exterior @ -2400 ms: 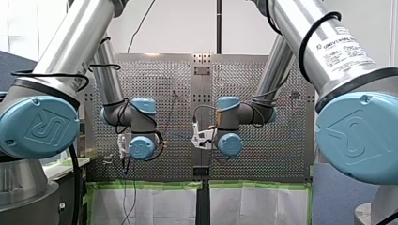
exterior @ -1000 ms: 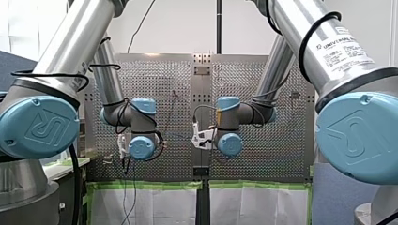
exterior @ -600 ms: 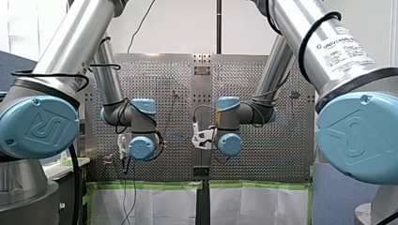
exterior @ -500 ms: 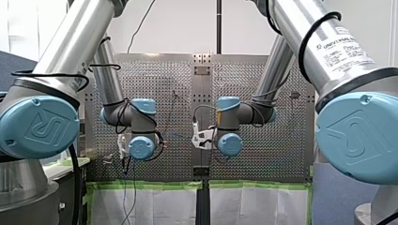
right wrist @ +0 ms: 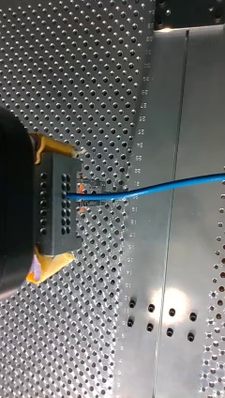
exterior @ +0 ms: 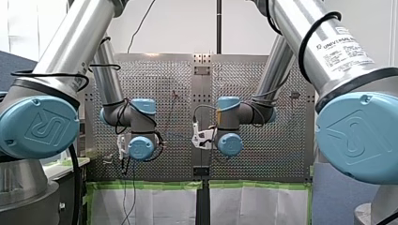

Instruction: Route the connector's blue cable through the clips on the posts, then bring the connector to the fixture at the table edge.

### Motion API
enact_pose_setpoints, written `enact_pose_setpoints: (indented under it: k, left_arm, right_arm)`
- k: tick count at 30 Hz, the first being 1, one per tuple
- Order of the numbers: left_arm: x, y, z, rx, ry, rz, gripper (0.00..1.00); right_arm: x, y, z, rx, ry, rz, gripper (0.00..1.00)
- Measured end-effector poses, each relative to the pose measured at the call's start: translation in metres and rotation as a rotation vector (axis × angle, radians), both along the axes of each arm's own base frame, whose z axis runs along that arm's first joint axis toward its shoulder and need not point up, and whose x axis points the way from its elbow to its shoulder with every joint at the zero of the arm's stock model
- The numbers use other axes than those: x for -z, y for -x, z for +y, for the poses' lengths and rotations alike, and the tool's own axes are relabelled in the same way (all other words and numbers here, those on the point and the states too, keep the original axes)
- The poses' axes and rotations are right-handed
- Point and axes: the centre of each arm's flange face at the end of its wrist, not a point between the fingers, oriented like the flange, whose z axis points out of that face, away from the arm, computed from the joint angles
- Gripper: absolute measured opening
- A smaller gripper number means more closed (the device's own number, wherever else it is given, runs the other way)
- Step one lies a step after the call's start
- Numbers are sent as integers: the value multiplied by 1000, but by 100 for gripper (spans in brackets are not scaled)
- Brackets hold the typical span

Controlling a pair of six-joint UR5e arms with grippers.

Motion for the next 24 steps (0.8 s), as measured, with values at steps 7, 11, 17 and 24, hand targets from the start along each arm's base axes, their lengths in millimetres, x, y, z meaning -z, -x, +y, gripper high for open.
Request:
enact_pose_setpoints:
  k: [7, 11, 17, 24]
  left_arm:
    - [8, 2, 3, -8, -13, 9, 0]
    - [17, 2, 4, -10, -17, 11, 0]
    - [36, 6, 6, -10, -37, 43, 0]
    - [48, 20, 9, -11, -54, 88, 0]
  right_arm:
    - [20, -5, 17, -19, -21, 18, 0]
    - [38, -5, 23, -25, -44, 43, 0]
    - [63, -1, 27, -26, -76, 78, 0]
    - [95, 6, 34, -26, -118, 124, 0]
